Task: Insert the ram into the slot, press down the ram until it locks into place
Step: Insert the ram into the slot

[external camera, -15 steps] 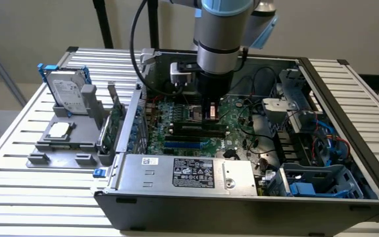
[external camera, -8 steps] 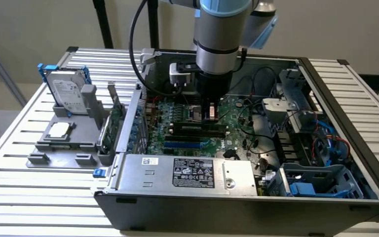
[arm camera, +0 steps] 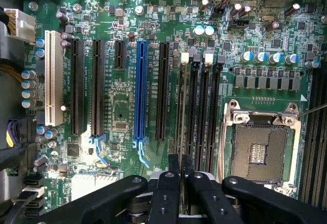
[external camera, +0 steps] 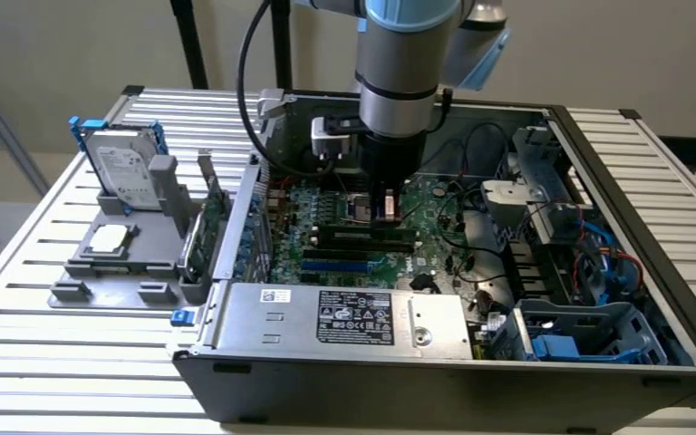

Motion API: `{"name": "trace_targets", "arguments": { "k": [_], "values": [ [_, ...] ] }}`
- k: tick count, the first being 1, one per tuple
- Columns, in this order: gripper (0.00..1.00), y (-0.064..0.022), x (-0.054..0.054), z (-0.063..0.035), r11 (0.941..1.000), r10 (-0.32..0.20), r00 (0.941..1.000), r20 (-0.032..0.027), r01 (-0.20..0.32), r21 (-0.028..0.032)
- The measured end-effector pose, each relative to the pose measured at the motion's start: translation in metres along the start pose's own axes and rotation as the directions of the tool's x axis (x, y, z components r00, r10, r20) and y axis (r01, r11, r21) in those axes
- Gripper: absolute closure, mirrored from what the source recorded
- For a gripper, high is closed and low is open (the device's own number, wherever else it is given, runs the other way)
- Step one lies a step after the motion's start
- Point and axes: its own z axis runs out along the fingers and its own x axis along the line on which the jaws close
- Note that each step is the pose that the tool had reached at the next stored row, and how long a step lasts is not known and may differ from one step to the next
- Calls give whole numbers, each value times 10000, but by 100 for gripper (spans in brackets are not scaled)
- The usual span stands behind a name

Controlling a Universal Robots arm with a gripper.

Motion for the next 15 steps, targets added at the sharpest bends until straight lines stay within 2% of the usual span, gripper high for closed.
{"name": "trace_targets", "arguments": {
  "k": [15],
  "values": [
    [87, 22, -30, 29, 10000, 2, 9999, -103, -1, 84]
  ]
}}
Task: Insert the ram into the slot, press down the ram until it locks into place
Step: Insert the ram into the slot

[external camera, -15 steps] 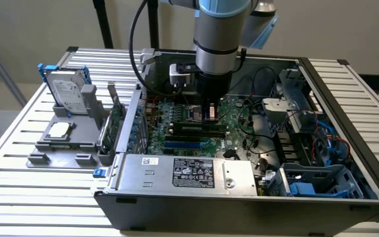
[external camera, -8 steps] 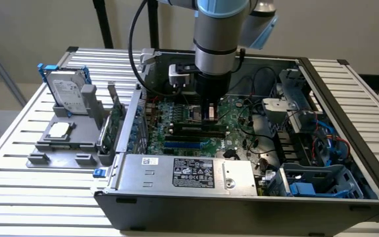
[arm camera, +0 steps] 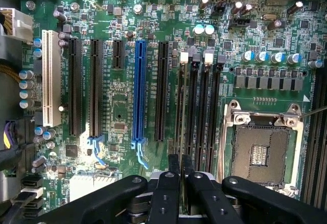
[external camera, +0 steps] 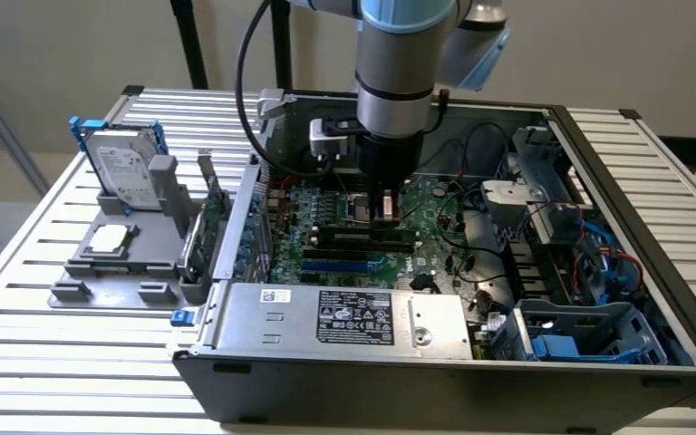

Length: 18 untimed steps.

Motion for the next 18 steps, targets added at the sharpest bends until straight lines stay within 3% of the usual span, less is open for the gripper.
{"name": "trace_targets", "arguments": {
  "k": [18],
  "values": [
    [87, 25, -33, 38, 10000, 3, 9999, -100, -2, 40]
  ]
}}
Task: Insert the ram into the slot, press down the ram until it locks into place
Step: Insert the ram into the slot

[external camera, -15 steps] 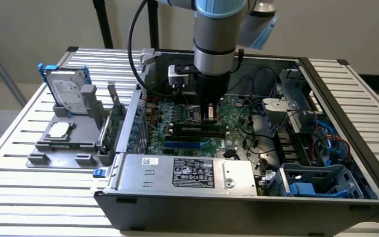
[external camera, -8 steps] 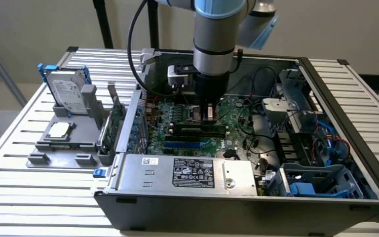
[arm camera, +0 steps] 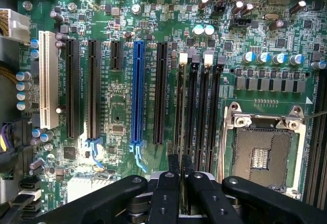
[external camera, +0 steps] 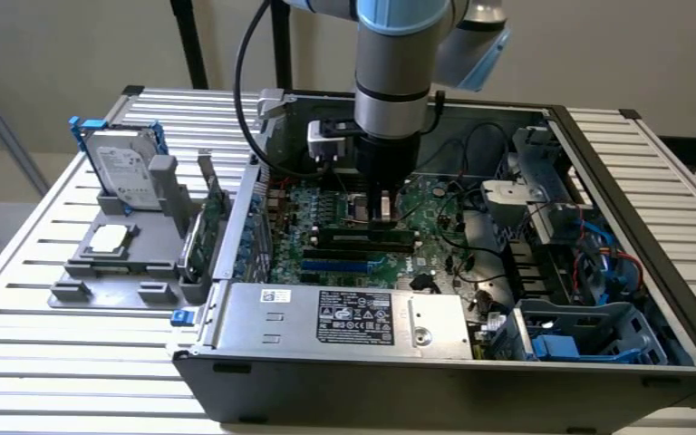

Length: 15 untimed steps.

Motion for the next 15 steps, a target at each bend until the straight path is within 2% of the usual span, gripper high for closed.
{"name": "trace_targets", "arguments": {
  "k": [7, 8, 12, 15],
  "values": [
    [85, 1, -7, 15, 10000, 2, 10000, -18, -2, -1],
    [79, 1, -6, 2, 10000, 2, 10000, -16, -2, 0],
    [79, -3, 0, -140, 10000, 0, 10000, -15, 0, -8],
    [79, -4, 3, -194, 10000, -2, 10000, -15, 2, -48]
  ]
}}
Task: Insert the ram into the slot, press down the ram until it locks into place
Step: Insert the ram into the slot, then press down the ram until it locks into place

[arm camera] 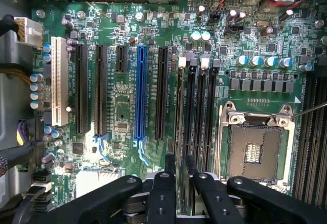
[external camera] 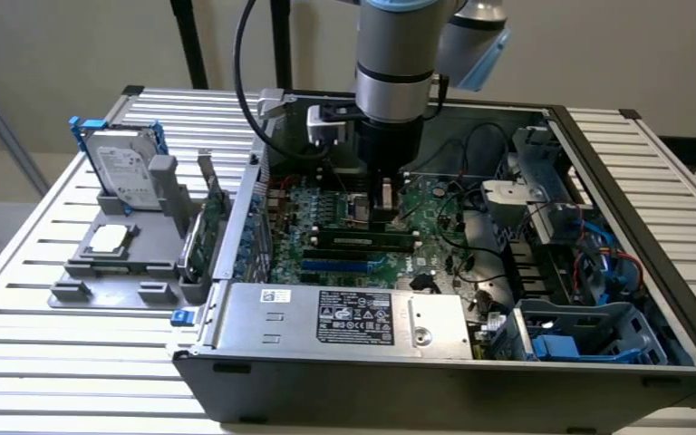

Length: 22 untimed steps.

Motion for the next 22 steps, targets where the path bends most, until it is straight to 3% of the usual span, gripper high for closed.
{"name": "trace_targets", "arguments": {
  "k": [2, 4, 19, 20, 22],
  "values": [
    [87, 0, 0, -12, 10000, -1, 10000, 2, 1, -32],
    [89, 0, 0, -12, 10000, -1, 10000, 4, 1, -35],
    [89, 0, 1, -13, 10000, -2, 10000, 3, 2, -40],
    [89, 0, 1, -11, 10000, -3, 10000, 4, 3, -60],
    [89, 0, 0, -5, 9998, -9, 10000, 6, 10, -190]
  ]
}}
